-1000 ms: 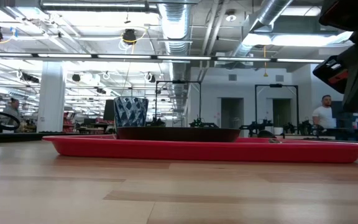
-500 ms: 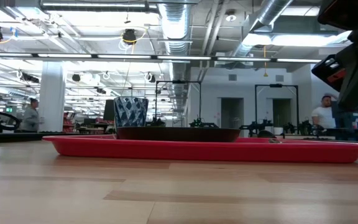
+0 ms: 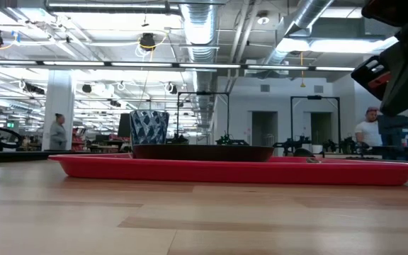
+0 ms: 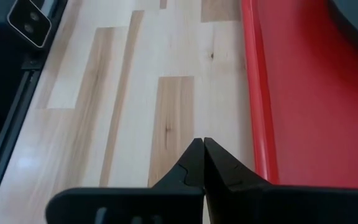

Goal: Pick and place plate/cup/fork/spoon on tray
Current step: Put the pink fork to the right of the black plate on the red serving tray

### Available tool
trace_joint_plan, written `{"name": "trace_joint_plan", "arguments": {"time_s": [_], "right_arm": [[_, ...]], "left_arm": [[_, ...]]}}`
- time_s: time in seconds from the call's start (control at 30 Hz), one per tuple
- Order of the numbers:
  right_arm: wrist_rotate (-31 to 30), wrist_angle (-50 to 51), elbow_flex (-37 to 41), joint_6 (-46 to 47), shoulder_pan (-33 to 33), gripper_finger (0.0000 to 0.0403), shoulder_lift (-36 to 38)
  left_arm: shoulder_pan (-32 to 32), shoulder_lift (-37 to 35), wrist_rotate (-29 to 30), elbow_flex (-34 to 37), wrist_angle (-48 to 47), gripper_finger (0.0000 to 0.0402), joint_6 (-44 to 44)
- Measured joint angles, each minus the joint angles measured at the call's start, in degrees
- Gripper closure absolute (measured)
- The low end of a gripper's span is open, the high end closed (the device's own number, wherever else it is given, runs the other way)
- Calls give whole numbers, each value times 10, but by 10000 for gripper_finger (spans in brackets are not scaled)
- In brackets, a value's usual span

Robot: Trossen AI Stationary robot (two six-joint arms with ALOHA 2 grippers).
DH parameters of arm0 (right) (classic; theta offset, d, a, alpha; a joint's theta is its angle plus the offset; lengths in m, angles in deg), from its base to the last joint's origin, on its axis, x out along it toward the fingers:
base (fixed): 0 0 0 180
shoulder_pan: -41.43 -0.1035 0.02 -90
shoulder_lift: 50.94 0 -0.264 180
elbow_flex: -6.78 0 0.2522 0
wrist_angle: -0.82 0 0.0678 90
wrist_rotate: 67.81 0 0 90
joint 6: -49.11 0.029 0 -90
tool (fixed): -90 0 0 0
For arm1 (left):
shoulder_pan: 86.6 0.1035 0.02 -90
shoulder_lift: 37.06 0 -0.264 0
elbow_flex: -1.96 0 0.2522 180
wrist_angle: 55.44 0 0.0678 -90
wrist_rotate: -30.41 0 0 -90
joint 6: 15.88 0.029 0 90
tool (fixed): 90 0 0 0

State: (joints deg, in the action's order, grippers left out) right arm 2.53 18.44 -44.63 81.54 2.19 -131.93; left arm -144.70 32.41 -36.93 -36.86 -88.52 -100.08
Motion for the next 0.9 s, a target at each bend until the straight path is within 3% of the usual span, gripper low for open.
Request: {"name": "trace_joint_plan", "arguments": {"time_s": [0.4, 0.57, 0.9], "right_arm": [[0, 0, 0, -1, 0, 388, 0], [0, 0, 0, -1, 0, 389, 0], [-9, 0, 0, -10, 0, 388, 0]], "left_arm": [[13, 0, -12, 0, 14, 278, 5], [37, 0, -28, 0, 20, 254, 12], [50, 0, -24, 0, 35, 224, 116]]}}
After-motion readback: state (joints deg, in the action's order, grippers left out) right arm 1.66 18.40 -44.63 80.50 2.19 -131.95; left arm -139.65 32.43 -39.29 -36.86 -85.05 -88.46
